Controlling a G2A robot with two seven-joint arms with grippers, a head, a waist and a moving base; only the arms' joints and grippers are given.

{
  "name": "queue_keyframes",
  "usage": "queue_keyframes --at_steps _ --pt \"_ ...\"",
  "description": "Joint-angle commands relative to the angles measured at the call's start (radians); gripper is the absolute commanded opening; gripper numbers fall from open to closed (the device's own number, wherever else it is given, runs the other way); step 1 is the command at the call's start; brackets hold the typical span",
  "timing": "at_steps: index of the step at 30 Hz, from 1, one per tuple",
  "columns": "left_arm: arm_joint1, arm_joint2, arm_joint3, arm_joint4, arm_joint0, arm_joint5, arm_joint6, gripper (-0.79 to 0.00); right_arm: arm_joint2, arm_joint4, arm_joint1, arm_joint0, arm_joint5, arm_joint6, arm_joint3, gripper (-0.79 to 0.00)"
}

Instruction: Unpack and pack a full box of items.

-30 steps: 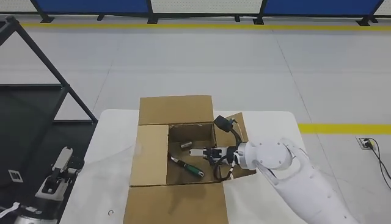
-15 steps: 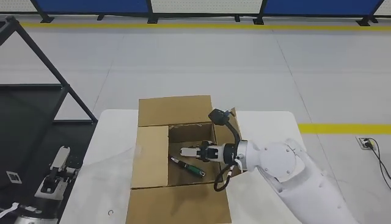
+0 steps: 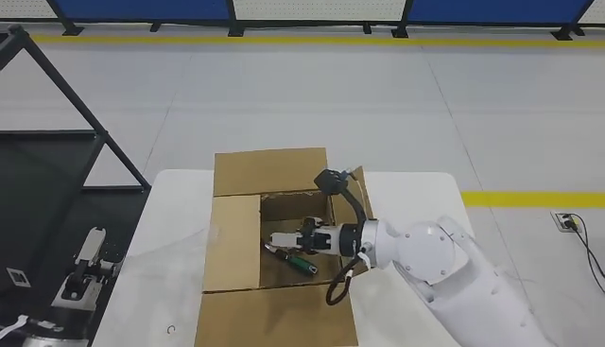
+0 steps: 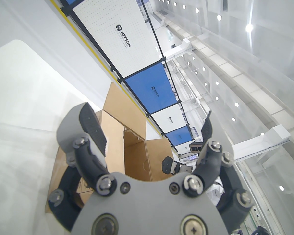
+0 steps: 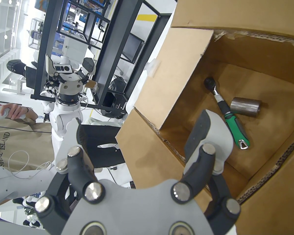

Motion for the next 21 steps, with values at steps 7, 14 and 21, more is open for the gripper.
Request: queue_keyframes --at_steps 7,14,21 --pt "0.004 0.009 0.010 0.028 0.007 -0.014 -0.074 0.000 -0.225 0.053 -0.109 0.257 0.027 0.052 0.236 0.000" --pt "0.003 -0.022 0.023 -0.003 0.040 -0.034 -0.092 0.000 -0.352 0.149 -0.215 0.370 -0.014 0.065 0.515 0.000" --pt "0.000 -0.036 0.016 -0.025 0.052 -0.042 -0.067 0.000 -0.414 0.227 -0.304 0.392 -0.132 0.052 0.744 0.000"
